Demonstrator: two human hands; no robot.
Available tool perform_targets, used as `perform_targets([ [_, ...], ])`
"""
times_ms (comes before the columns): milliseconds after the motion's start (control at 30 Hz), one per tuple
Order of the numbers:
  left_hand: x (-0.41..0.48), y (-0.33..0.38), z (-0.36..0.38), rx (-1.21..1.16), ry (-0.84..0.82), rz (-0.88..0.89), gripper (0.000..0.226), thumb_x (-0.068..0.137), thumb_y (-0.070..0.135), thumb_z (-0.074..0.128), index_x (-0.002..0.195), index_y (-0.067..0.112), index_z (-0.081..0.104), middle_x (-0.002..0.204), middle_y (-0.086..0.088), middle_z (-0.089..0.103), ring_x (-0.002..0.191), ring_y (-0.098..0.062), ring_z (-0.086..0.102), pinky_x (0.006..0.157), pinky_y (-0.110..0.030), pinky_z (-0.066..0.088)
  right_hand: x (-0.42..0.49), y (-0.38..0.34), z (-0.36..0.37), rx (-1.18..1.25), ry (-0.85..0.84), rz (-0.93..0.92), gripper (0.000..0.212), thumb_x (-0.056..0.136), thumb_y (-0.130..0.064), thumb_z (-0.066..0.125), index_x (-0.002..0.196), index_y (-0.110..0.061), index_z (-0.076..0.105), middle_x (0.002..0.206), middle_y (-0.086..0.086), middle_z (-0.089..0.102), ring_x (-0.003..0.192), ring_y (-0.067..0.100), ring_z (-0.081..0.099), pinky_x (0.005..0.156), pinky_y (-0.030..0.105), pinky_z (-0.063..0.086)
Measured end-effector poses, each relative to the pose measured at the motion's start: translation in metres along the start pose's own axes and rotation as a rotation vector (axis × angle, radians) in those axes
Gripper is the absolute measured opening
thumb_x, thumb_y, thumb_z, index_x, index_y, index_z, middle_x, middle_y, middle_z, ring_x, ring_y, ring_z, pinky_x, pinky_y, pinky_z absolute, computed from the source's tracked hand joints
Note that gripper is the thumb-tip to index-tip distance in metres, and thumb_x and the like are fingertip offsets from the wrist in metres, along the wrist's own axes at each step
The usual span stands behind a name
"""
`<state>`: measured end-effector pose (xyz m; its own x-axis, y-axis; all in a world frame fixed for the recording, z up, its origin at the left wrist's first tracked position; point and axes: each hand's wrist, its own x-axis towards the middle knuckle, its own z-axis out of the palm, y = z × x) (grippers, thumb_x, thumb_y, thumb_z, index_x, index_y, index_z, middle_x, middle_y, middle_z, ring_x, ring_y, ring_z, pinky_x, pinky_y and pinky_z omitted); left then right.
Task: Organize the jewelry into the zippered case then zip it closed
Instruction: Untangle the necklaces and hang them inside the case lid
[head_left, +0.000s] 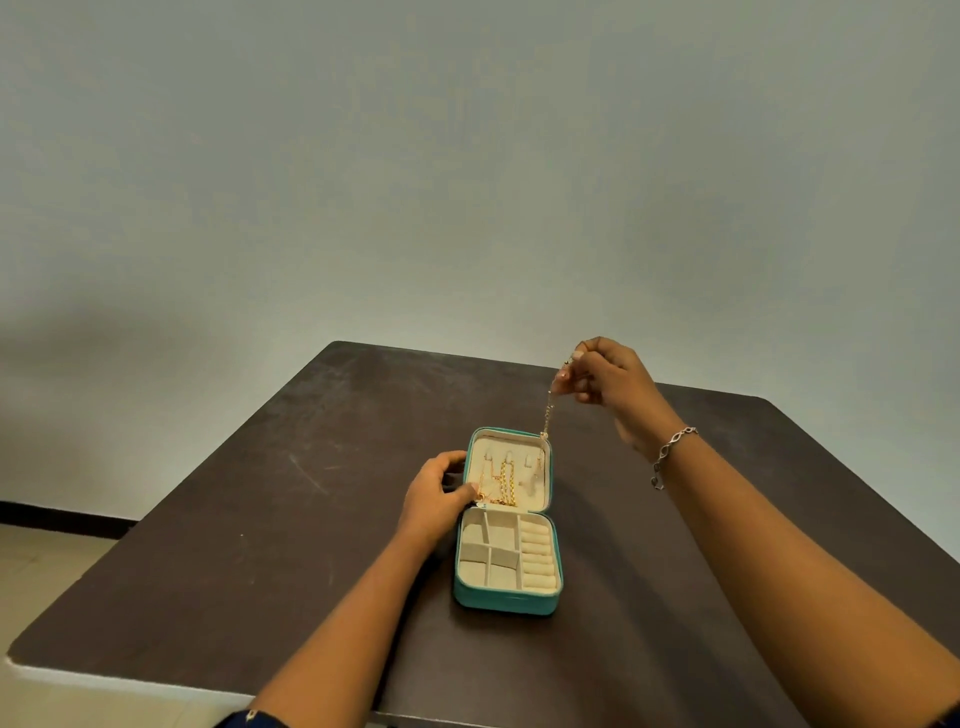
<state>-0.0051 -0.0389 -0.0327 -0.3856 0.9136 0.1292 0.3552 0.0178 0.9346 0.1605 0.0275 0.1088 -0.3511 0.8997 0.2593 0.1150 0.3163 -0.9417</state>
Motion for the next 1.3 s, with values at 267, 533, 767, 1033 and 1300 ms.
perform_targets([
  [267,0.002,0.056,0.003,-0.137,0.044,0.234,0.026,0.089,0.019,0.058,0.114,0.018,0.059,0.112,0.002,0.061,0.106,-0.010,0.056,0.093,-0.030,0.047,-0.017,-0.024,-0.010,0.109,-0.081,0.023,0.020,0.095,-0.012,0.037,0.078,-0.016,0.047,0.076,0.006,0.065,0.060,0.015,0.056,0.064,0.027,0.045],
  [533,-0.017,0.109,0.012,-0.421,-0.220,0.270,0.022,0.083,0.009,0.064,0.105,0.009,0.063,0.100,-0.010,0.067,0.092,-0.012,0.064,0.072,-0.011,0.051,-0.036,-0.049,-0.022,0.158,-0.165,-0.007,0.019,0.095,-0.014,0.037,0.079,-0.015,0.048,0.085,0.011,0.068,0.058,0.016,0.051,0.063,0.030,0.046],
  [767,-0.027,0.117,0.009,-0.446,-0.265,0.215,0.008,0.087,0.004,0.056,0.084,0.006,0.064,0.075,-0.006,0.066,0.065,-0.007,0.065,0.064,-0.018,0.050,-0.052,-0.061,-0.039,0.184,-0.154,0.003,0.013,0.094,-0.012,0.038,0.082,-0.015,0.044,0.085,0.015,0.068,0.044,0.011,0.039,0.047,0.023,0.042],
  [1033,-0.031,0.117,0.002,-0.611,-0.149,0.059,0.009,0.088,0.006,0.056,0.083,0.007,0.063,0.075,-0.004,0.069,0.070,-0.014,0.066,0.070,-0.028,0.052,-0.067,-0.049,-0.068,0.170,-0.084,0.090,0.013,0.091,-0.011,0.048,0.079,-0.015,0.050,0.075,0.011,0.064,0.041,0.007,0.030,0.037,0.015,0.026],
  [1300,-0.032,0.122,-0.007,-0.632,-0.095,0.028,0.010,0.090,0.009,0.054,0.081,0.010,0.059,0.052,0.003,0.060,0.063,-0.013,0.068,0.068,-0.030,0.050,-0.083,-0.028,-0.089,0.053,-0.092,0.105,0.007,0.083,-0.004,0.059,0.084,-0.011,0.058,0.066,0.004,0.058,0.044,0.006,0.035,0.038,0.014,0.027],
])
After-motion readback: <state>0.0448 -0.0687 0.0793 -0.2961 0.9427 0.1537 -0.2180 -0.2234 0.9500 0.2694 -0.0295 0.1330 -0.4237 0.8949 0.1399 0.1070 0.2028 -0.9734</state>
